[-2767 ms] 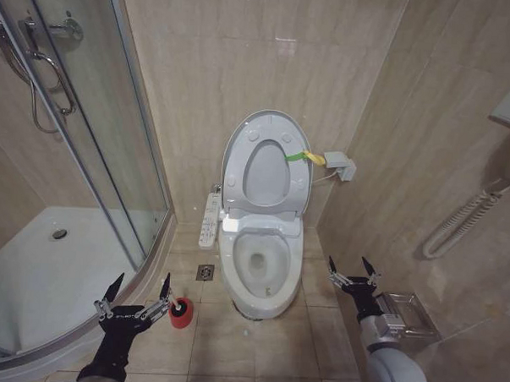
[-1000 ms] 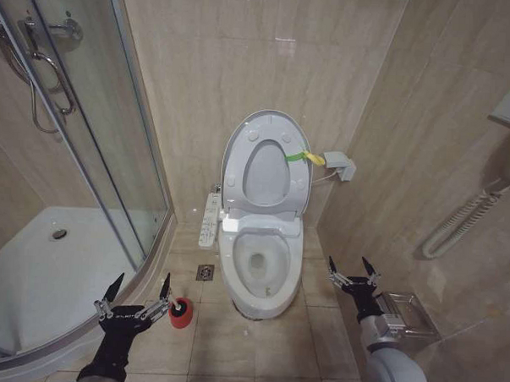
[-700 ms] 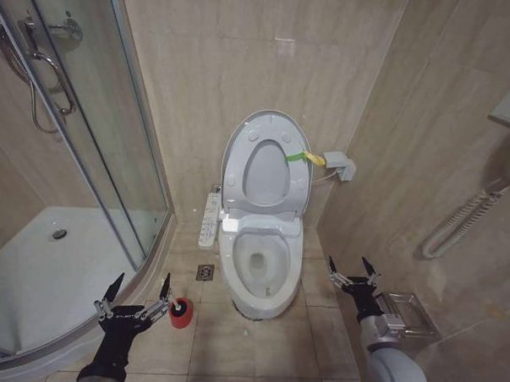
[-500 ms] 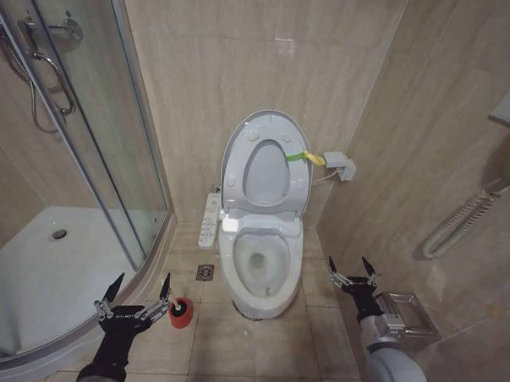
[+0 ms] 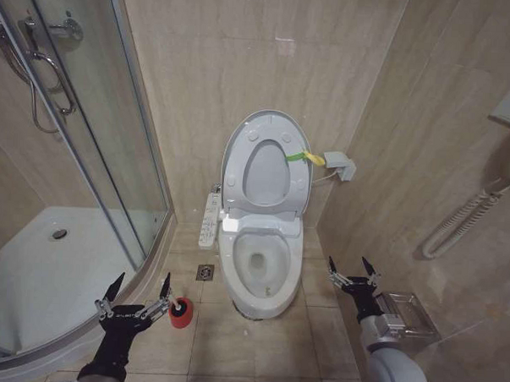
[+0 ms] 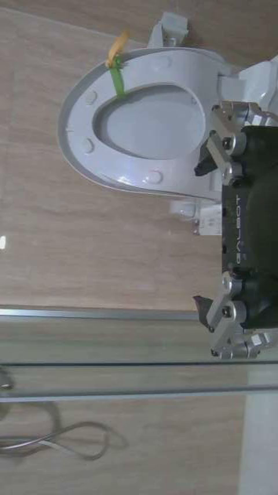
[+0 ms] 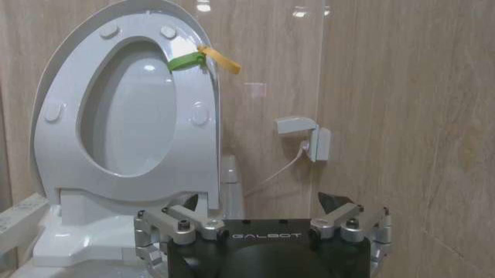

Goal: Open the toilet lid, clean the toilet bowl with a toilet brush, close the toilet lid, and flush.

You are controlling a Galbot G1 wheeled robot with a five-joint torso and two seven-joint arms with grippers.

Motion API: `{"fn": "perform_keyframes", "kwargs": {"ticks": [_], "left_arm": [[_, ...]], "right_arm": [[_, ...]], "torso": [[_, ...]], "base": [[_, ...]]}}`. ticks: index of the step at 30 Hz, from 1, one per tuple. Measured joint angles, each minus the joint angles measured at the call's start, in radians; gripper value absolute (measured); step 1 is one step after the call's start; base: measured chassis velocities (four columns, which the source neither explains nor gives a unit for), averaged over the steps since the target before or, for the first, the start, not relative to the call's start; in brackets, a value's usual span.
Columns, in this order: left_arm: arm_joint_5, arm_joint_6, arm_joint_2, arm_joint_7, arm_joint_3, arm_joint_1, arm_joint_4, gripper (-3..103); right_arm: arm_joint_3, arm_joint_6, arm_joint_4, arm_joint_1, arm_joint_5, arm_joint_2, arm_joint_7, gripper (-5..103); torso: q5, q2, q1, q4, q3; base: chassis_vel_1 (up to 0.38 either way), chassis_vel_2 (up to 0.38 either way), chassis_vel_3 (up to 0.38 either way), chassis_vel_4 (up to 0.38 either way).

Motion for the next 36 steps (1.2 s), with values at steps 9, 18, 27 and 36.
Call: {"fn": "perform_keyframes", "kwargs": {"ticks": [9, 18, 27, 36], "left_arm": [[-0.233, 0.077, 0.143, -0.011, -0.044, -0.138, 0.130, 100], [-0.480, 0.159, 0.295, -0.023, -0.090, -0.284, 0.268, 100], [-0.482, 0.159, 0.379, -0.028, -0.085, -0.375, 0.332, 100], [-0.436, 0.097, 0.349, -0.017, -0.066, -0.359, 0.343, 100]], "right_arm": [[0.000, 0.000, 0.000, 0.000, 0.000, 0.000, 0.000, 100], [0.000, 0.000, 0.000, 0.000, 0.000, 0.000, 0.000, 100], [0.000, 0.000, 0.000, 0.000, 0.000, 0.000, 0.000, 100], [0.000, 0.000, 0.000, 0.000, 0.000, 0.000, 0.000, 100]], "torso": [[0.0000, 0.000, 0.000, -0.0002, 0.000], [-0.0001, 0.000, 0.000, -0.0001, 0.000], [0.0000, 0.000, 0.000, -0.0001, 0.000], [0.0002, 0.000, 0.000, 0.0000, 0.000]], "base": [[0.000, 0.000, 0.000, 0.000], [0.000, 0.000, 0.000, 0.000], [0.000, 0.000, 0.000, 0.000], [0.000, 0.000, 0.000, 0.000]]}}
